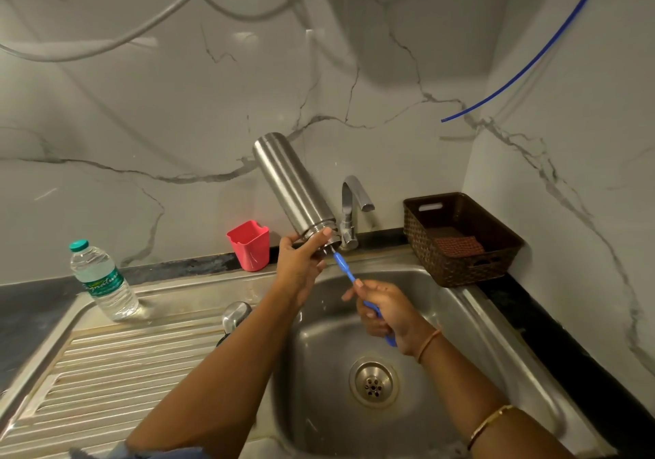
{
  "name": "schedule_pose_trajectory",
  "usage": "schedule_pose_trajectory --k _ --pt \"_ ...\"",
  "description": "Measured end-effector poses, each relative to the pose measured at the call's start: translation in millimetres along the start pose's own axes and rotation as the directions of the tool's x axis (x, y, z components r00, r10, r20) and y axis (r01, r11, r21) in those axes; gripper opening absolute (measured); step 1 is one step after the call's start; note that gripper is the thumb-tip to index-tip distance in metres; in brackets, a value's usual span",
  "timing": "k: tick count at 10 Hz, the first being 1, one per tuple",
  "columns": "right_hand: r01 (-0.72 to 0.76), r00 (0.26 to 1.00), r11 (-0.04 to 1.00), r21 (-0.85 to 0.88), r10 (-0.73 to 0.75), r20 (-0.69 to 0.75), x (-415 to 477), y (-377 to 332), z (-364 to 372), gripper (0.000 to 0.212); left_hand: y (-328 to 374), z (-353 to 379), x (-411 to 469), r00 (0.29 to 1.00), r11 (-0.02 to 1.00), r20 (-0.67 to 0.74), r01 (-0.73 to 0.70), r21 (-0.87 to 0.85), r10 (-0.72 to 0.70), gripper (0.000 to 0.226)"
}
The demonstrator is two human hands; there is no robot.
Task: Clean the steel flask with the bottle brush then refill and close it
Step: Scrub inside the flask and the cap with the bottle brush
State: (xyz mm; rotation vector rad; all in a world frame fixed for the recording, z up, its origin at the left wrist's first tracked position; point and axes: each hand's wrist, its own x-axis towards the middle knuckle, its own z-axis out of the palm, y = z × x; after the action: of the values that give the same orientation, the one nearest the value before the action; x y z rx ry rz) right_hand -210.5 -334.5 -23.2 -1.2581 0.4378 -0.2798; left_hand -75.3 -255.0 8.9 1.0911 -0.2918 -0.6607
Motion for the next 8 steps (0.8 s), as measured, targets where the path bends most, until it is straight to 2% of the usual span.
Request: schedule_pose_trajectory --k 1,2,3,4,5,6,7,8 --pt "0.145 0.912 0.618 -0.773 -0.387 -0.137 -0.7 5.3 4.4 0.026 3.4 4.4 1.3 0.999 0.999 0.033 0.027 -0.031 -0.026 0.05" --pt "-0.003 0.62 -0.097 -0.995 -0.781 0.074 2.0 8.6 -2.9 0.028 1.9 10.2 0.2 0.997 0.994 0.045 0.066 -0.09 -0.062 0.053" --pt "0.11 0.817 0.345 -0.932 -0.566 -0.113 0.9 -4.3 6.6 0.028 -4.9 5.0 0.2 0.996 0.984 0.021 0.088 -0.153 -0.086 0.065" --pt "-0.08 0.993 0.989 -0.126 0.068 -0.098 -1.0 -23.4 9.6 0.032 -5.0 -0.8 -0.9 0.99 0.97 0.048 0.138 -0.198 -0.132 0.051" --pt "0.035 0.987 0.945 -0.326 -0.083 -0.136 -1.7 -16.7 11.9 0.024 -7.3 -2.7 -1.8 0.986 0.97 0.032 0.166 -0.176 -0.163 0.052" --pt "0.064 0.754 0.066 -0.996 -0.656 0.005 -3.4 5.5 9.3 0.021 -9.1 -4.8 1.5 0.99 0.979 0.001 0.139 -0.151 -0.14 0.078" --pt "-0.003 0.609 -0.182 -0.983 -0.78 0.143 2.5 17.2 3.7 0.03 -13.1 -5.1 3.5 0.993 0.989 0.005 0.115 -0.098 -0.115 0.083" --pt "0.198 0.846 0.512 -0.836 -0.52 -0.119 0.4 10.5 13.4 0.024 -14.9 -8.4 3.8 0.993 0.99 0.025 0.12 -0.079 -0.118 0.07"
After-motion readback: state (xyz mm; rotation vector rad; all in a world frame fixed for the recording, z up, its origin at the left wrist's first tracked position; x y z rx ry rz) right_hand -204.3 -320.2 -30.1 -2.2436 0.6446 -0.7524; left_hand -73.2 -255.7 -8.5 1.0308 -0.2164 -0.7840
